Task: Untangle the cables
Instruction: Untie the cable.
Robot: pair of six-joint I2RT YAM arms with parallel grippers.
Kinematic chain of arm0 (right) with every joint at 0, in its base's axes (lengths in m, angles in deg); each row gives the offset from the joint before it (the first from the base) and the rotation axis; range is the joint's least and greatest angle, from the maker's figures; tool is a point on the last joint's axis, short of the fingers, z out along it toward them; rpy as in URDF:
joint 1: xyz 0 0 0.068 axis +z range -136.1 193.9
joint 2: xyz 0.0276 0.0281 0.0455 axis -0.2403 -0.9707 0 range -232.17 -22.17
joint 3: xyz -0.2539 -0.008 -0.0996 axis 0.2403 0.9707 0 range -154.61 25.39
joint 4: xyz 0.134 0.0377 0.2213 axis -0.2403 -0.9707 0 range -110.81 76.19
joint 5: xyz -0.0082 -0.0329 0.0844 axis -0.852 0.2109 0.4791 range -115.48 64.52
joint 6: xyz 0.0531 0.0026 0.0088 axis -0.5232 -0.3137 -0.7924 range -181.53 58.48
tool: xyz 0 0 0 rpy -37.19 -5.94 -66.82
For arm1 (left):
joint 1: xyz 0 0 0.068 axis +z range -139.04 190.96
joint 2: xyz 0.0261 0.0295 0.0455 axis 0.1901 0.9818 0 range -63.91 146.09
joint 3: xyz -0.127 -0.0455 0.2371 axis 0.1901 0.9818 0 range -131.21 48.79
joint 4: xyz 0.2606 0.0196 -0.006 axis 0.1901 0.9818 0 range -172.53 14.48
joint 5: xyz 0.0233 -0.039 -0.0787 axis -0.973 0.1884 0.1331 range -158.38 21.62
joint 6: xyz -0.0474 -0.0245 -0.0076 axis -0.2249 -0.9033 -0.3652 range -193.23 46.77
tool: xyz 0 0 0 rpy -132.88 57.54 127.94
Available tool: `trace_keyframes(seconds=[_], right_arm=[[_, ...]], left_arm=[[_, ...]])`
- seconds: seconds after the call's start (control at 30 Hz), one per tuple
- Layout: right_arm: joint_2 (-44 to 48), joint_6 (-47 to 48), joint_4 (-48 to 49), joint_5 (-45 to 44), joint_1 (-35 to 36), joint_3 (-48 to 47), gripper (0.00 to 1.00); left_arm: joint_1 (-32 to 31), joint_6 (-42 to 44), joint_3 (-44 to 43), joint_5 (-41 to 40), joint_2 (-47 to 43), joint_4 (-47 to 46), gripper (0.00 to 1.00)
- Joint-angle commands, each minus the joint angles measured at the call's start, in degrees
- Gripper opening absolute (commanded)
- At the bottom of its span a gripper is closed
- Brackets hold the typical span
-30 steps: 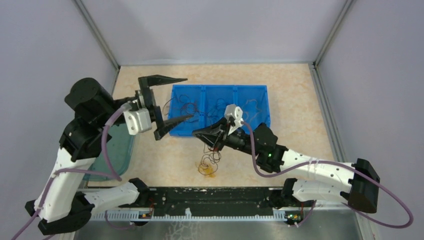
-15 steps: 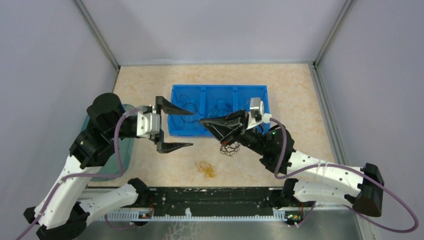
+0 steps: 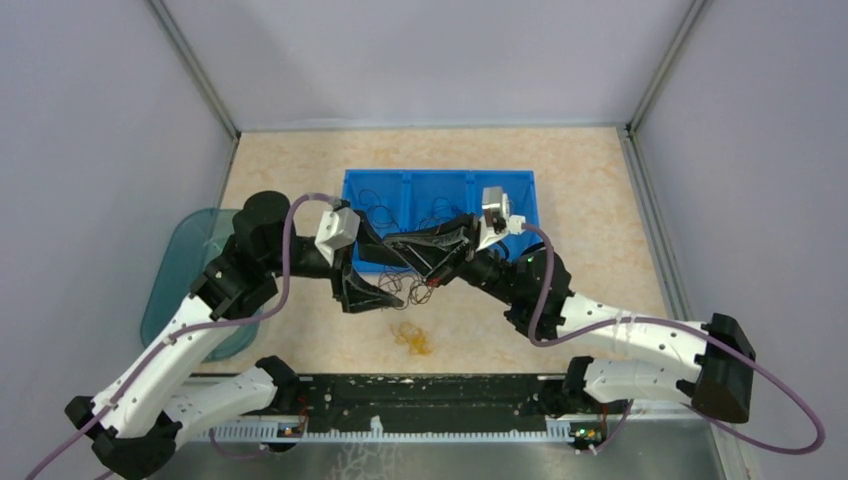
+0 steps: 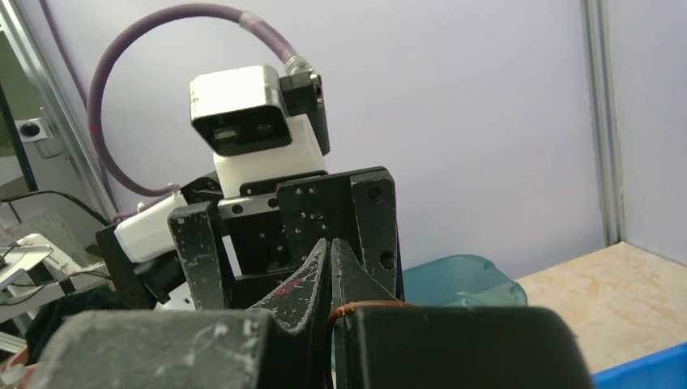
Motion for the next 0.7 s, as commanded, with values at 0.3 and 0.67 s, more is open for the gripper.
trace_keyframes(seconds=[0.3,0.67], right_arm=[[-7.99,-4.9,11.83,-0.35,1.99,-6.13,0.0],[-11.35,-5.95,10.73,0.98,3.48,-9.57,0.0]], left_arm=[[1.42,-17.72,3.63,6.36,-0.31,-13.1,0.64],[2.03,-19.46,6.1,4.92,-1.96,-16.57,0.59]])
